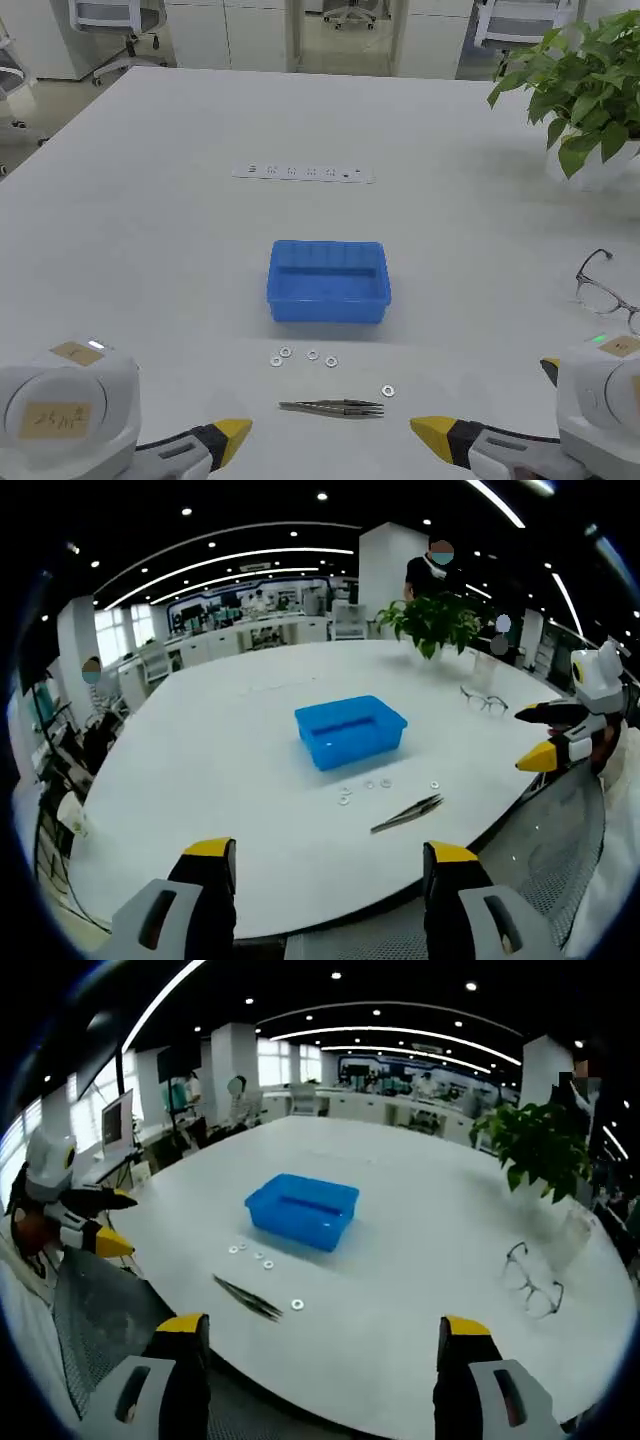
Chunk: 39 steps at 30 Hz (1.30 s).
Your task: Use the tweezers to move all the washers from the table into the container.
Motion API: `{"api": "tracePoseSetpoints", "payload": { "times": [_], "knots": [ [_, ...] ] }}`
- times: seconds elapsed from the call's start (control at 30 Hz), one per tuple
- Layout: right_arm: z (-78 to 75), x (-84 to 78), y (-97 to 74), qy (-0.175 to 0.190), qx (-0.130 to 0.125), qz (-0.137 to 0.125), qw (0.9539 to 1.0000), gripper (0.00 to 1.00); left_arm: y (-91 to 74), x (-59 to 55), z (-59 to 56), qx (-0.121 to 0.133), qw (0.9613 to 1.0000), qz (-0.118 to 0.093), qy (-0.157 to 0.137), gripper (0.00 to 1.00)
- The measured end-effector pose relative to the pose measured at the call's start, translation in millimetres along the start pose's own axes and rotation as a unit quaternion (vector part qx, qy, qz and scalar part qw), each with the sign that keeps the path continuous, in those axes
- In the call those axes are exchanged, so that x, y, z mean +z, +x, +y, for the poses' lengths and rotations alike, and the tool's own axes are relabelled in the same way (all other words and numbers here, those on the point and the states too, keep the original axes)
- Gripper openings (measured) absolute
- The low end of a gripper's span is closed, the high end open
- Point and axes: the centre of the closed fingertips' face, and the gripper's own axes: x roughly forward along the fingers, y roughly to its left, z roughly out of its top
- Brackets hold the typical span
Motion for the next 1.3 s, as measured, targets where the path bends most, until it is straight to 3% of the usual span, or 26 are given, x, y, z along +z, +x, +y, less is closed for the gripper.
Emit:
{"api": "tracePoseSetpoints", "payload": {
  "times": [1.3],
  "knots": [
    [1.9, -0.8, 4.5, 0.000, 0.006, 0.004, 1.0000, 0.92, 11.9, 5.1, -1.8, -0.013, 0.9996, 0.006, 0.023, 0.75]
  ]
}}
